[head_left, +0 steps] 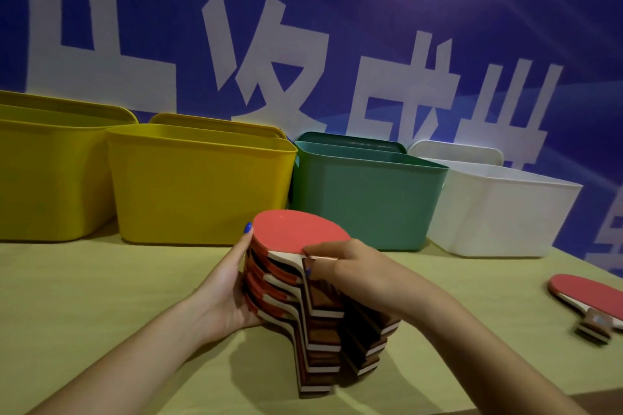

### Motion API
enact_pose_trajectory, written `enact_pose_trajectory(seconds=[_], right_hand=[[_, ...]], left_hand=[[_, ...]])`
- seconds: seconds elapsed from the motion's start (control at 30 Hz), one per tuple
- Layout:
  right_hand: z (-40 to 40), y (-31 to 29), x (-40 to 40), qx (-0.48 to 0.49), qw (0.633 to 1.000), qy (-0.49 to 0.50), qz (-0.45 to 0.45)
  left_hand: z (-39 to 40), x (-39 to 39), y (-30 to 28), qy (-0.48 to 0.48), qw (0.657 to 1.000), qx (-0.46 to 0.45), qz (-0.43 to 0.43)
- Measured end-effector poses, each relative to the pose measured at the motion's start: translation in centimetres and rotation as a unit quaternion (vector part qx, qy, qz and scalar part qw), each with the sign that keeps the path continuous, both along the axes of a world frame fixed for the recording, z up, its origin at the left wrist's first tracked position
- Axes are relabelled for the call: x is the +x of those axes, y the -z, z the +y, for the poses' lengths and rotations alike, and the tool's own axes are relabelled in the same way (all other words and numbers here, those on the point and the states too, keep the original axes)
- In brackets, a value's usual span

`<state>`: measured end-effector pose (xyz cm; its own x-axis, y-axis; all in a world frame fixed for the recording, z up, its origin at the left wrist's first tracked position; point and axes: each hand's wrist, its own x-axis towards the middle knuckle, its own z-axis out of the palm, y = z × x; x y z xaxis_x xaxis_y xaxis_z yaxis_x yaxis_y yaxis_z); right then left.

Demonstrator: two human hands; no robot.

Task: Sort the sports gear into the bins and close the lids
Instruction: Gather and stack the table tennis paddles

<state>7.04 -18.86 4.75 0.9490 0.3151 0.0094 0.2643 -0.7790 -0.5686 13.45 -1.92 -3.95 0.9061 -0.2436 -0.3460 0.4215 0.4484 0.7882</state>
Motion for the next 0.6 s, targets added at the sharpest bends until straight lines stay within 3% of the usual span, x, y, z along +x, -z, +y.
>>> enact_pose_trajectory(seconds=[0.17, 0.3, 0.33, 0.43, 0.5, 0.6], right_hand=[[-0.4, 0.2, 0.7, 0.021, 1.000, 0.019, -0.012], [-1.2, 0.8, 3.4, 0.000, 0.978, 0.151, -0.147], [-1.7, 1.1, 4.7, 0.006, 0.972, 0.183, -0.146], [-2.7, 2.0, 8.3, 0.148, 0.967, 0.203, 0.034], [-2.8, 2.9, 9.5, 0.278, 0.930, 0.165, 0.175], [-2.3, 3.9, 10.2, 0.326, 0.912, 0.170, 0.183]], left_hand=[[0.1, 0.0, -0.1, 0.001, 1.000, 0.003, 0.007], [0.2, -0.1, -0.2, -0.004, 1.000, 0.008, 0.006], [0.2, -0.1, -0.1, -0.001, 1.000, 0.006, 0.004], [0.1, -0.2, -0.2, -0.011, 1.000, 0.012, 0.001], [0.0, -0.1, -0.1, -0.020, 0.999, 0.024, -0.006], [0.0, 0.3, 0.4, -0.015, 0.999, 0.032, -0.019]])
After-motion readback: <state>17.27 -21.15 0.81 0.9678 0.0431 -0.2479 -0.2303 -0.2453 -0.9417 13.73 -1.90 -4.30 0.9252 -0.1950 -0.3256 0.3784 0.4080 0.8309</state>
